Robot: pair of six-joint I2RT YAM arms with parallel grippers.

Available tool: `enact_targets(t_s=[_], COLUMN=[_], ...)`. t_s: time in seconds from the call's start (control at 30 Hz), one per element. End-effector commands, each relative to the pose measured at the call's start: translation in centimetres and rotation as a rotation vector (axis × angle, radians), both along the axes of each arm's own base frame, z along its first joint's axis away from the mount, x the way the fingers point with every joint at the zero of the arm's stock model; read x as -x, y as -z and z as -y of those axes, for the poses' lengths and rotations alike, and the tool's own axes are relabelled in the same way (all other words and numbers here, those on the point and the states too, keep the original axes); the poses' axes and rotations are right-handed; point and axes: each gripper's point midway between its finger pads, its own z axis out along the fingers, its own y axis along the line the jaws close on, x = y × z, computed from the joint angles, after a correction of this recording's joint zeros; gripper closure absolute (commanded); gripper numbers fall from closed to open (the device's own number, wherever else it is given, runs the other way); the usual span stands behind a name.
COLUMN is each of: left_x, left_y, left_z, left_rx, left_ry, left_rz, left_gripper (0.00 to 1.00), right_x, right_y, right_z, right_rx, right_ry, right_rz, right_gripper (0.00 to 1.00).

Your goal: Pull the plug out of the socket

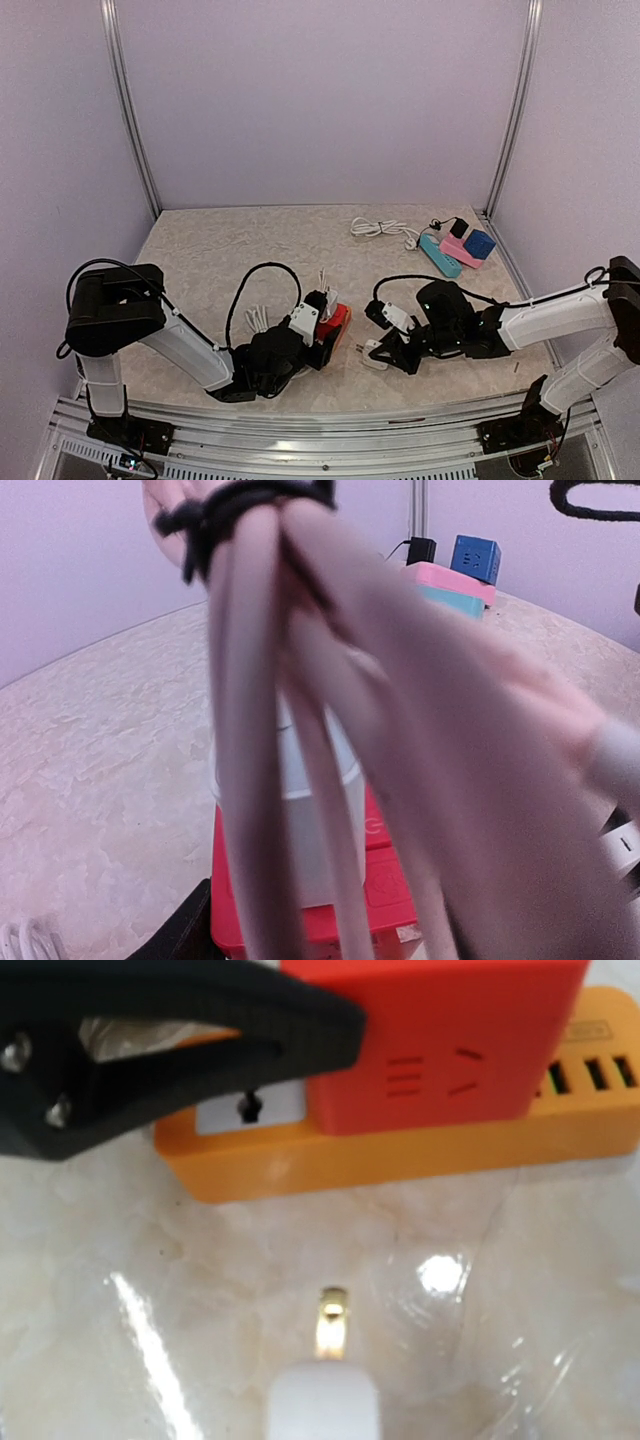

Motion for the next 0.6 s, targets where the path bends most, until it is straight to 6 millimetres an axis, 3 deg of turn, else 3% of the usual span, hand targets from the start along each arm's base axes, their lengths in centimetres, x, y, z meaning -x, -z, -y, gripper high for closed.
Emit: enact_targets(t_s=[0.0, 0.3, 0.53, 0.57], left_x=[0.2, 1.3, 2.6, 2.9], left_y=[4.7, 0.3, -1.6, -1.7], left_z=[-2.8, -2.0, -1.5, -1.5], left_rx=[-0.196, -0.152, -0.122, -0.123], left_ry=[-0.038, 0.010, 0.064, 0.072], left_rz=[-0.057, 0.013, 0.029, 0.029], left_gripper=[0.49, 0.24, 0.10, 0.03], right_x=[0.2, 0.0, 0.1, 0.1], right_y=[-1.1, -3.3, -4.8, -5.1], right_z=[0.0, -0.3, -0.2, -0.2], right_rx=[-0.015, -0.057, -0.078, -0.084], right_ry=[0.004, 0.008, 0.008, 0.007], right_rz=[0.012, 0.034, 0.048, 0.052], right_gripper=[1.00, 1.00, 1.00, 1.00])
